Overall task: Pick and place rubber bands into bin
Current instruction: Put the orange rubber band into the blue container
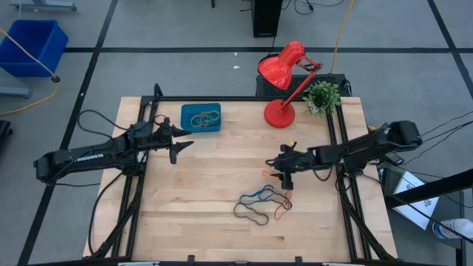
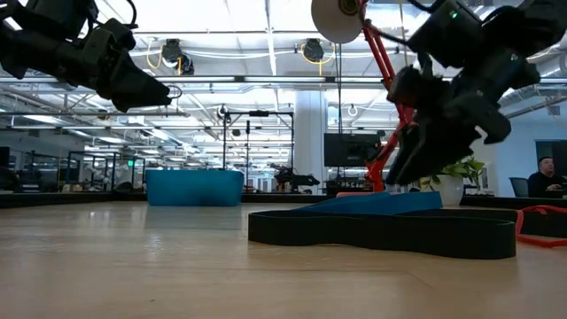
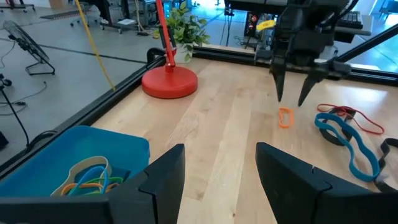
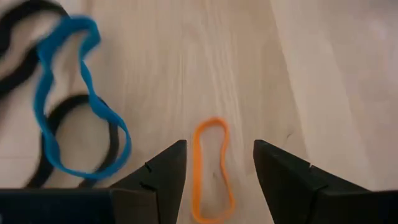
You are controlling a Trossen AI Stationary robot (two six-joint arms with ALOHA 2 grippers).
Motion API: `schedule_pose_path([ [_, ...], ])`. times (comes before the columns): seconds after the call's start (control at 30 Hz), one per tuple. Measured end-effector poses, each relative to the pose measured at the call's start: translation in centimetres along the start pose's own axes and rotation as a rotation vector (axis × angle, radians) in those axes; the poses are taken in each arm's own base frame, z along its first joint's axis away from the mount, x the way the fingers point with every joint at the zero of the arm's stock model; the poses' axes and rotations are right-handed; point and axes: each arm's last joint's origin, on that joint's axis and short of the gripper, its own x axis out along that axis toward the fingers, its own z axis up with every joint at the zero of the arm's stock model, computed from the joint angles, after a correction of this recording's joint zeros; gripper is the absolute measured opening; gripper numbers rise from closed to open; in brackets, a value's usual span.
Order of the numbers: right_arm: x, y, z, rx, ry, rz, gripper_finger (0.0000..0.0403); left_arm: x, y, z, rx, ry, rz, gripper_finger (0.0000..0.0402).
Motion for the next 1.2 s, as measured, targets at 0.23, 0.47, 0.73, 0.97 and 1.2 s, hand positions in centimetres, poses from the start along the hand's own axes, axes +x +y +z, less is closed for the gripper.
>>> schedule_pose_path([
  [0.23,1.5,0.0,-1.0,0.002,0.076,-0.010,0.0180,0.0,0.0,0.0,-0.001,0.000,0.000,0.0205],
  [0.47,2.6,0.0,-1.7,0.000,0.127,-0.015,0.0164,0.0,0.0,0.0,-0.001,0.000,0.000,0.0205],
  [0.73,2.6,0.0,-1.8,0.011,0.131,-0.017,0.0084,0.0,0.0,0.0,0.000,-0.001,0.000,0.0205],
  [0.97,2.6,0.0,-1.8,-0.016,0.130,-0.022,0.0005,0.0,0.0,0.0,-0.003,-0.001,0.000,0.0205],
  [1.2,2.7,-0.4,-0.9,-0.068,0.046,-0.079,0.0003,0.0,0.0,0.0,-0.088,0.004,-0.002,0.0205],
])
